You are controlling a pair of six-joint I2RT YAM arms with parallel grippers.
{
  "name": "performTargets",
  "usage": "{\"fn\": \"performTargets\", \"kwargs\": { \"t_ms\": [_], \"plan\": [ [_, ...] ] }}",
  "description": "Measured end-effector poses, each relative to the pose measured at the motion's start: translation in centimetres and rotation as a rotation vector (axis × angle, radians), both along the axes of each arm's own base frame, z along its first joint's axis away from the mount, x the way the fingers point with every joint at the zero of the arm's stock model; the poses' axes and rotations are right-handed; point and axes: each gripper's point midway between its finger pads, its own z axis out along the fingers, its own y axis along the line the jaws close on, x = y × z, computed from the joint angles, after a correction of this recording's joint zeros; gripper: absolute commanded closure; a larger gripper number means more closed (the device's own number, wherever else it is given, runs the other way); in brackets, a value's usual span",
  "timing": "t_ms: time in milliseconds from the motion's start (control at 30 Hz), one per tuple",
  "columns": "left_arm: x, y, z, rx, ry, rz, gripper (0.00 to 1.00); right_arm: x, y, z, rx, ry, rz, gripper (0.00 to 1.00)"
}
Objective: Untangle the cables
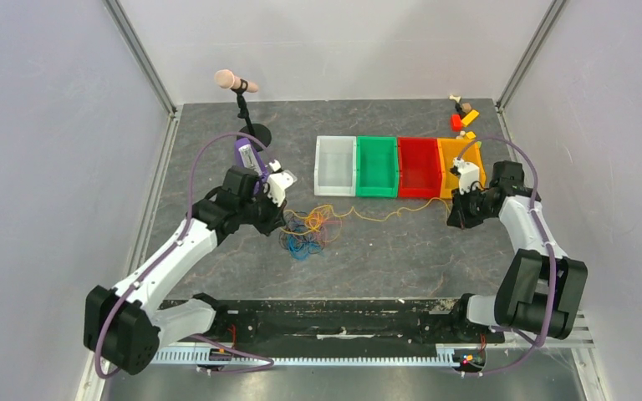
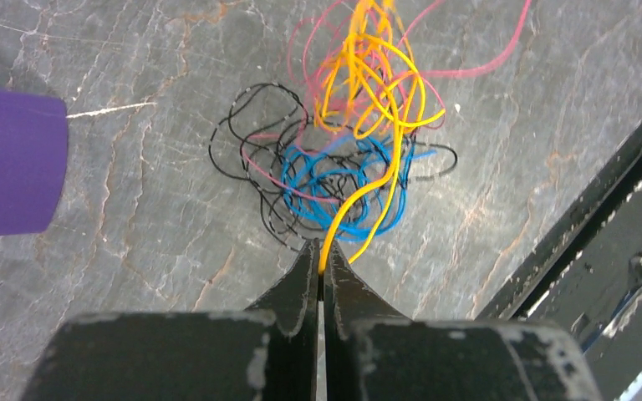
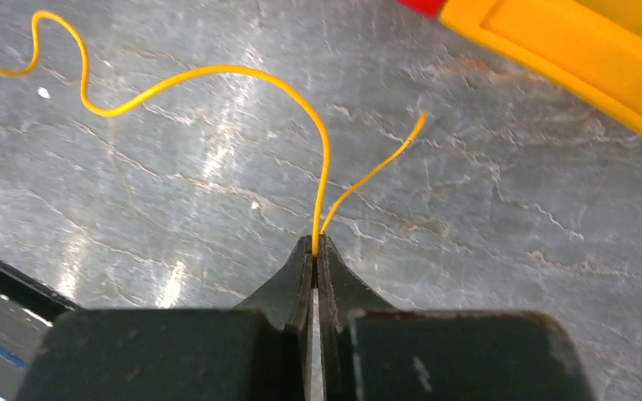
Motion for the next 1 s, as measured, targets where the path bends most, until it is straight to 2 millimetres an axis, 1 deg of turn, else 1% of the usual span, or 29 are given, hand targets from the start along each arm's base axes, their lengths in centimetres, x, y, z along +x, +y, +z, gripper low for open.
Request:
{"fn": "performTargets", "kwargs": {
  "t_ms": [100, 200, 333, 467, 533, 633, 767, 867, 933, 967, 1000],
  "plan": [
    [-1.0, 0.7, 0.1, 0.030, -0.013, -0.042, 0.98, -0.4, -0.9, -0.6, -0.035, 0.023, -0.001, 1.00],
    [-1.6, 1.7, -0.5, 0.075, -0.012, -0.077, 0.98, -0.7, -1.9, -1.0, -0.078, 0.031, 0.007, 1.00],
    [-2.3, 4.5, -3.0, 0.156, 0.020, -0.087, 0.98, -1.3, -4.8, -1.4, -0.134, 0.042, -0.033, 1.00],
    [-3.2, 6.3, -5.6, 0.224, 0.070, -0.097, 0.98, -1.9, -7.0, -2.1, -0.180, 0.061, -0.057, 1.00],
    [-3.2, 6.8, -6.4, 0.254, 0.086, -0.103, 0.98, -2.0, -7.7, -2.4, -0.199, 0.072, -0.058, 1.00],
    [-2.7, 7.8, -7.1, 0.301, 0.085, -0.100, 0.98, -2.4, -8.9, -3.1, -0.221, 0.091, -0.063, 1.00],
    [-2.2, 9.6, -7.4, 0.358, 0.048, -0.089, 0.98, -2.9, -10.6, -4.2, -0.241, 0.125, -0.085, 1.00],
    [-2.0, 10.5, -7.4, 0.393, 0.028, -0.083, 0.98, -2.9, -10.7, -4.4, -0.241, 0.129, -0.079, 1.00],
    [-1.4, 11.2, -7.3, 0.430, 0.006, -0.065, 0.98, -2.8, -10.6, -4.3, -0.235, 0.125, -0.073, 1.00],
    [-1.1, 11.5, -7.3, 0.450, -0.003, -0.056, 0.95, -2.6, -10.4, -4.1, -0.231, 0.121, -0.068, 1.00],
    [-0.9, 11.8, -7.3, 0.465, -0.011, -0.051, 0.85, -2.5, -10.2, -3.8, -0.220, 0.115, -0.063, 1.00]
  ]
}}
